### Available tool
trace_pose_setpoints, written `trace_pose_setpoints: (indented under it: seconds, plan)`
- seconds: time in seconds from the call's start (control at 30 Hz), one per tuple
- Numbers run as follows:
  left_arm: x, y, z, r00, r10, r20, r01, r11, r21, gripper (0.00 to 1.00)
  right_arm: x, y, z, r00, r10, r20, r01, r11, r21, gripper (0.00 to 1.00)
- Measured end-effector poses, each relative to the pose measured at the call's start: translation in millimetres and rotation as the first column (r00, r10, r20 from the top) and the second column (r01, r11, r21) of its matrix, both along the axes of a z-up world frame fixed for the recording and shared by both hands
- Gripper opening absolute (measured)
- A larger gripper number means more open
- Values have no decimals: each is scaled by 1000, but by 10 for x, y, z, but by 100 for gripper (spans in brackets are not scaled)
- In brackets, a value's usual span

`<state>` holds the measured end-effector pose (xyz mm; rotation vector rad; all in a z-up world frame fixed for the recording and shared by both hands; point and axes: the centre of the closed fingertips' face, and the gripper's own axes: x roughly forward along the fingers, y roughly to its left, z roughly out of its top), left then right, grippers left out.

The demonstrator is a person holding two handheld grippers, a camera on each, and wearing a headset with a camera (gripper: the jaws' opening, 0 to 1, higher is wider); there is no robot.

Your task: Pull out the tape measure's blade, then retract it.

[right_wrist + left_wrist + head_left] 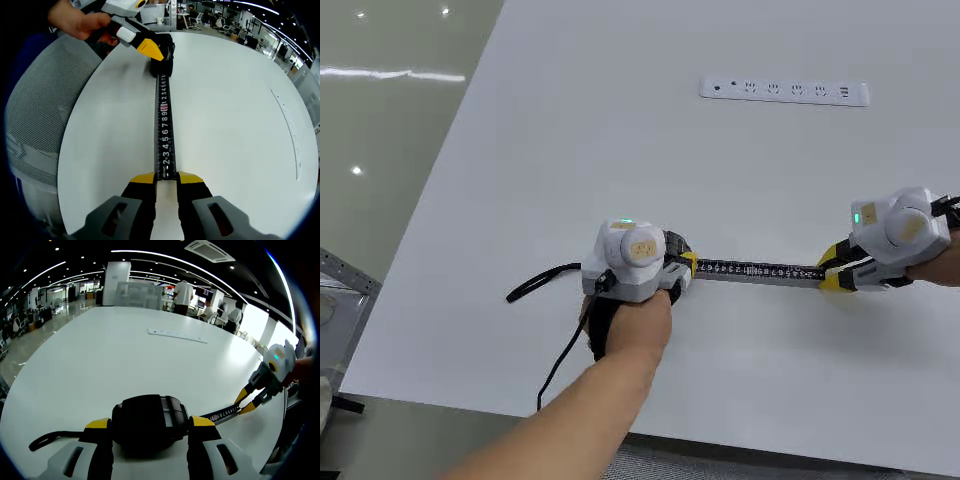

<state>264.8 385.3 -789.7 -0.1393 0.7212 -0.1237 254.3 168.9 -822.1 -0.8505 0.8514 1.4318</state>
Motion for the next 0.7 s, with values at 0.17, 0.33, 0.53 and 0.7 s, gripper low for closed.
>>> trace_pose_setpoints:
  seconds: [0.17,0.33,0.53,0.7]
  plan:
    - [-2,-2,1,1000,-1,0,1,1000,-4,55,-20,85,3,1000,11,0,-11,1000,8,12]
    - [-2,-3,0,1000,-4,-1,4,1000,-5,55,-29,135,1,1000,16,-1,-16,1000,13,12]
    - [-1,-1,0,1000,-6,-2,6,1000,-11,55,-42,214,2,1000,22,-2,-22,999,25,12]
    - [-1,-1,-2,1000,-7,-4,7,1000,-11,55,-45,307,9,1000,23,-7,-23,999,35,12]
